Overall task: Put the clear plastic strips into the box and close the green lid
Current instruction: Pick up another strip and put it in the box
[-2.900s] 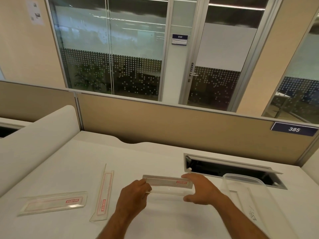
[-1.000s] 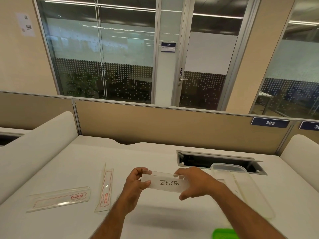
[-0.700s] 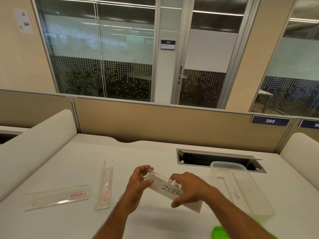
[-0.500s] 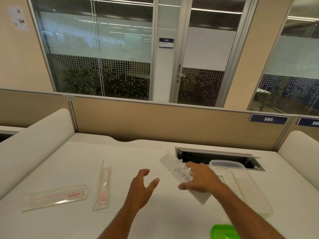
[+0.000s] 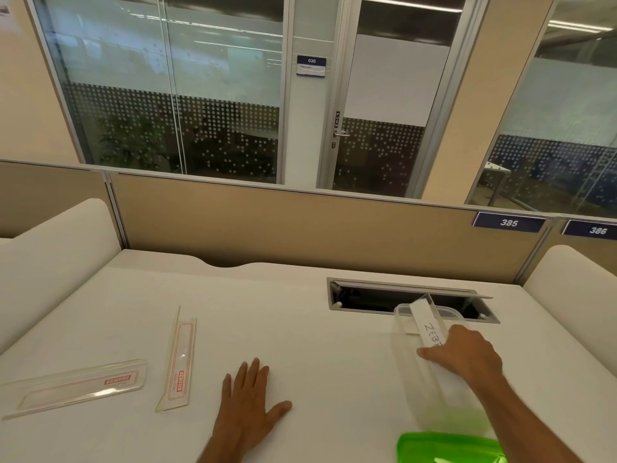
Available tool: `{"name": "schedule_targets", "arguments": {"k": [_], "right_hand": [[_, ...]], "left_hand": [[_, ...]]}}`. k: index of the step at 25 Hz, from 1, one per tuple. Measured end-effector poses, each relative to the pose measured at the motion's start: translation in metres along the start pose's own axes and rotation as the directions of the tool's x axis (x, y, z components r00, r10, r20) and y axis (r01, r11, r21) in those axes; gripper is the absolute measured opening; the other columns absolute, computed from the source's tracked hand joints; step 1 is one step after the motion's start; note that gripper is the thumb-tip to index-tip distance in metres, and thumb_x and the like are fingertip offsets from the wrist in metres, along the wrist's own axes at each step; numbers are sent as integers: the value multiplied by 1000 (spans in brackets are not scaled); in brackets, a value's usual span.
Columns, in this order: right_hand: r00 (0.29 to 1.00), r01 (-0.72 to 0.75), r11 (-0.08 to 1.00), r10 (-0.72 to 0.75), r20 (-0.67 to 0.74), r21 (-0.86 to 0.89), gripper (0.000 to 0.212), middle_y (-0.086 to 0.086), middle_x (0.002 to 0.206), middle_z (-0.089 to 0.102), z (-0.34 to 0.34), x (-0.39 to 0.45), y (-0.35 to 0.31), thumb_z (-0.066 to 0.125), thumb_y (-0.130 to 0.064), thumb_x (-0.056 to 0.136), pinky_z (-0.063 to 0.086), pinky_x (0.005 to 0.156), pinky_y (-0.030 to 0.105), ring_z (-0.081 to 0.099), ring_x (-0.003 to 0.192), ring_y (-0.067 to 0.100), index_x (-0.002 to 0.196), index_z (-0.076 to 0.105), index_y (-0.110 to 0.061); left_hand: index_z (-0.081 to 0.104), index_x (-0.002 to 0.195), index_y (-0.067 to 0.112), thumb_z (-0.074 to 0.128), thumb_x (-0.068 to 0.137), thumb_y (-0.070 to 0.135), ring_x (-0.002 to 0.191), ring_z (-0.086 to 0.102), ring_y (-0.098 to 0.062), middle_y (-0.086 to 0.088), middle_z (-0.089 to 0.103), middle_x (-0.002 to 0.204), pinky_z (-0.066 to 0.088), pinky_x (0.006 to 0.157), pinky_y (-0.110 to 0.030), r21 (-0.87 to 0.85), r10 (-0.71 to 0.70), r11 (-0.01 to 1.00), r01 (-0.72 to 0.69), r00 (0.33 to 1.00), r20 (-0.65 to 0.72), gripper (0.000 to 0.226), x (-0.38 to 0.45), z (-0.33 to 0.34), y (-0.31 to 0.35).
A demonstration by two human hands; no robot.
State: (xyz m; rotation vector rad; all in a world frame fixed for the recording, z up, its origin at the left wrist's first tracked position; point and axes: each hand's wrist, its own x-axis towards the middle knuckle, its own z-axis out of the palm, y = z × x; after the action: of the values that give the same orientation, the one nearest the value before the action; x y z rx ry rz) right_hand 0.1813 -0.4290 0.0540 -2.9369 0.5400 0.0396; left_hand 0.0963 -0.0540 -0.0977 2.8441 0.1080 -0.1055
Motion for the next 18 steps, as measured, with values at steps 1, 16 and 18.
{"name": "schedule_targets", "arguments": {"k": [1,16,18], "right_hand": [[1000,-10,1000,10,30,-5,74,-2,87,54,9,0,2,73,-72,58,38,51,27,54,76,20,108,54,-21],[990,13,997,-2,141,-82,40,2,103,62,60,2,-2,62,-43,82,53,80,34,62,95,24,110,57,-16],[991,38,993,-23,129,-114,36,2,104,62,63,2,-1,59,-40,85,53,81,33,62,96,23,112,56,-15]], "left_hand": [[7,155,22,21,80,82,151,-9,-22,0,-6,165,-10,119,-46,5,7,1000,-7,1000,-11,97,0,3,-1],[-5,154,29,3,73,86,149,-19,-21,4,-15,163,-38,98,-35,95,34,995,-30,999,-40,99,2,10,-3],[-6,154,29,2,73,86,149,-19,-20,4,-16,163,-39,97,-35,113,32,993,-27,999,-36,99,2,10,-3]]}}
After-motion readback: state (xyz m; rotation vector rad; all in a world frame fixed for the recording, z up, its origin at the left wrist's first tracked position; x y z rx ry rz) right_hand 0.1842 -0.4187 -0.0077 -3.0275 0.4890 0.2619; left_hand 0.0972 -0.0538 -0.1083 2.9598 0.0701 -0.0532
